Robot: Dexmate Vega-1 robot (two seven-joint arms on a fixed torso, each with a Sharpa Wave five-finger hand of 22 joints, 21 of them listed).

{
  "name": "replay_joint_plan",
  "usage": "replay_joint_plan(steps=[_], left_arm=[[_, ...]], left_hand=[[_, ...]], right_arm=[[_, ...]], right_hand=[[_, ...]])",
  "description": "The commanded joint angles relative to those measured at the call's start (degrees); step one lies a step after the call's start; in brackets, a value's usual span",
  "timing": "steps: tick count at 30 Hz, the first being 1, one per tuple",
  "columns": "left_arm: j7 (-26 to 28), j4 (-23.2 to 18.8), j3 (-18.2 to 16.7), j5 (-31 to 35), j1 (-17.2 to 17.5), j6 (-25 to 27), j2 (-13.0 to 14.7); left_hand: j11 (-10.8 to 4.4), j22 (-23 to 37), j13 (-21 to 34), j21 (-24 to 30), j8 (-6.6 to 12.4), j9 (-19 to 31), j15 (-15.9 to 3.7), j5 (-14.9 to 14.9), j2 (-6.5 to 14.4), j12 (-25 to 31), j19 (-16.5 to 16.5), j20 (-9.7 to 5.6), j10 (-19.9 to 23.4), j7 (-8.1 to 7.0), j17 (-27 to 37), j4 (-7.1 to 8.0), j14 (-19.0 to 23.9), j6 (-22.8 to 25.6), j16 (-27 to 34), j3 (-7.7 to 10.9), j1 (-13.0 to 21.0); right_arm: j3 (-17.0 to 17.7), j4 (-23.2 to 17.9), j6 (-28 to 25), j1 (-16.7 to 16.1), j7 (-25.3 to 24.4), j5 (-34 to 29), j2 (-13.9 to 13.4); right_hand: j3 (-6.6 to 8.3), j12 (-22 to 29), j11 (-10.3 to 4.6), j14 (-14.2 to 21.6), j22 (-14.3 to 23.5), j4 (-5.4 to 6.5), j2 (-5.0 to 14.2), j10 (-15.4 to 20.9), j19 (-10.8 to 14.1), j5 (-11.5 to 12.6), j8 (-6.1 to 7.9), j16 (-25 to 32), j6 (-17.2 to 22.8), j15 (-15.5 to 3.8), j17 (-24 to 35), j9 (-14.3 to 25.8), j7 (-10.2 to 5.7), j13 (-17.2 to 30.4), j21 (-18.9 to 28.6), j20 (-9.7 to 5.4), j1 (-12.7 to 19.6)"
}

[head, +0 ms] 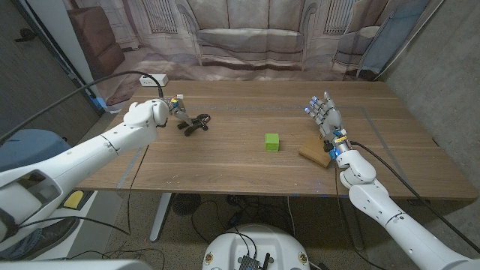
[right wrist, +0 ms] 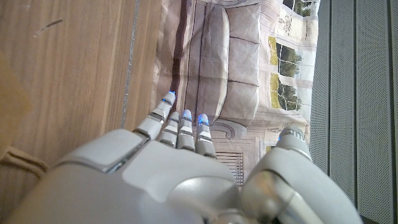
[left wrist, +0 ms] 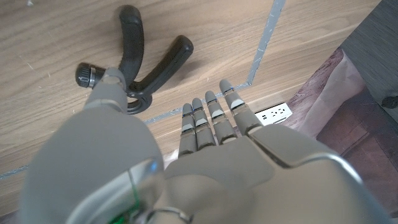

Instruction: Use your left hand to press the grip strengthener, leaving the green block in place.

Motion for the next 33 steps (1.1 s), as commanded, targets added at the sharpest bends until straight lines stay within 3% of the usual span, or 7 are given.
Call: replay_joint_plan(steps=[1, 6, 14, 33], left_arm=[[0.03, 0.37, 1.72, 0.52, -0.54, 2.26, -0.47], [0.72, 1.83, 2.82, 1.23, -1.2, 2.21, -1.41], [2.48, 3.66, 2.69, -0.46, -1.24, 1.22, -2.66], [5.45, 5.07, 3.0, -1.91, -0.64, 0.18, -3.19]], left_hand=[[0.64, 0.12, 0.21, 0.09, 0.08, 0.18, 0.43, -0.03, -0.15, 0.07, 0.46, 0.41, 0.24, 0.33, 0.24, 0.32, 0.06, 0.14, 0.34, -0.17, -0.6], [1.61, 0.16, 0.24, -0.09, 0.08, 0.17, 1.51, 0.05, -0.32, 0.12, 0.37, 1.26, 0.53, 0.47, 0.15, 0.38, 0.56, 0.28, 0.42, -0.53, -1.09], [3.15, 0.17, 0.25, -0.18, -0.16, 0.17, 2.03, 0.15, -0.39, -0.11, 0.54, 1.36, 0.12, 1.11, 0.06, 0.29, 0.41, -0.24, 0.22, -0.75, -1.25], [2.35, 0.16, 0.25, -0.3, -0.06, 0.16, 1.61, 0.29, -0.06, -0.06, 0.82, 0.97, 0.51, 1.54, -0.03, -0.13, 0.75, 0.04, 0.21, -0.63, -0.67]], right_arm=[[0.28, 0.31, -0.44, -0.14, 0.33, 0.51, -0.25], [0.39, 0.07, -0.79, -0.51, 0.24, 0.67, -0.52], [0.28, 0.21, -1.41, -0.35, 0.28, 0.86, -0.53], [0.02, 0.88, -1.03, 0.4, 0.56, 0.53, -0.11]], right_hand=[[0.02, -0.2, -0.28, 0.19, 0.08, -0.17, 0.43, 0.4, 0.33, -0.15, 0.07, 0.18, 0.61, 0.01, 0.25, 0.24, 0.2, 0.17, -0.04, 0.17, 0.05], [0.02, -0.18, -0.23, 0.22, 0.08, -0.2, 0.47, 0.51, 0.34, -0.15, 0.05, 0.17, 0.6, 0.04, 0.25, 0.25, 0.19, 0.17, -0.05, 0.22, 0.1], [-0.03, -0.23, -0.24, 0.23, 0.08, -0.23, 0.43, 0.49, 0.32, -0.16, 0.04, 0.14, 0.63, -0.06, 0.26, 0.25, 0.25, 0.17, -0.07, 0.19, 0.1], [-0.09, -0.23, -0.24, 0.4, 0.08, -0.25, 0.51, 0.66, 0.36, -0.17, 0.01, 0.15, 0.65, 0.07, 0.28, 0.25, 0.16, 0.18, -0.09, 0.21, 0.1]])
